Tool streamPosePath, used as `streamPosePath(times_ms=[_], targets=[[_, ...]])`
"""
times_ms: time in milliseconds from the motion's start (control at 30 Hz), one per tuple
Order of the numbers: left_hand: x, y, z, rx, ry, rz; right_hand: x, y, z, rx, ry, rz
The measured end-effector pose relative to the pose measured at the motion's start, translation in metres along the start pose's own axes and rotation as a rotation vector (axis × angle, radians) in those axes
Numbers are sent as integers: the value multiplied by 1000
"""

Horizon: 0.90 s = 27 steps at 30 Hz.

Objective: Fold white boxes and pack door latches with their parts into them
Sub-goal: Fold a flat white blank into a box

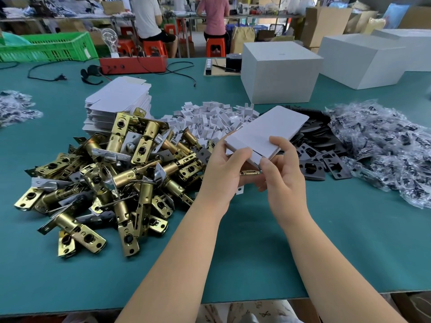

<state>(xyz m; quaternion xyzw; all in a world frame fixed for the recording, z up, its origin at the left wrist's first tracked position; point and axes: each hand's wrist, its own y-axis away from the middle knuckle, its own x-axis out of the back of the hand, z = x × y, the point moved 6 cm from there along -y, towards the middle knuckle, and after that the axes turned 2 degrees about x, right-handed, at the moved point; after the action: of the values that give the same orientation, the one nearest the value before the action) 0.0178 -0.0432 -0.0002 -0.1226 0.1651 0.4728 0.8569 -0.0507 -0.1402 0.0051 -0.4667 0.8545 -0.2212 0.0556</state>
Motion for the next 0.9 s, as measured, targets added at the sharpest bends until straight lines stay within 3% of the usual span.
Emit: streamPosePath(times_ms=[433, 567, 633, 700, 733, 800, 867, 900], targets=[[-3, 4, 2, 9, -1, 46, -1, 1, -3, -28, 43, -18], [-1, 6, 6, -107, -362, 100, 6, -1, 0, -121, 126, 30], [-6, 10, 9, -197, -549, 35, 26, -4, -13, 6, 323, 207], [-9, 11, 5, -173, -578, -67, 45, -8, -40, 221, 582, 288], [-10, 10, 2, -138, -558, -122, 49, -13, -52, 299, 692, 222], [-13, 10, 1, -109, -552, -196, 49, -28, -64, 299, 811, -129], [-16, 11, 6, -163, -545, -173, 47, -38, -61, 79, 748, -497], [-15, 11, 11, -205, -528, -113, 48, -40, -59, 0, 691, -577]])
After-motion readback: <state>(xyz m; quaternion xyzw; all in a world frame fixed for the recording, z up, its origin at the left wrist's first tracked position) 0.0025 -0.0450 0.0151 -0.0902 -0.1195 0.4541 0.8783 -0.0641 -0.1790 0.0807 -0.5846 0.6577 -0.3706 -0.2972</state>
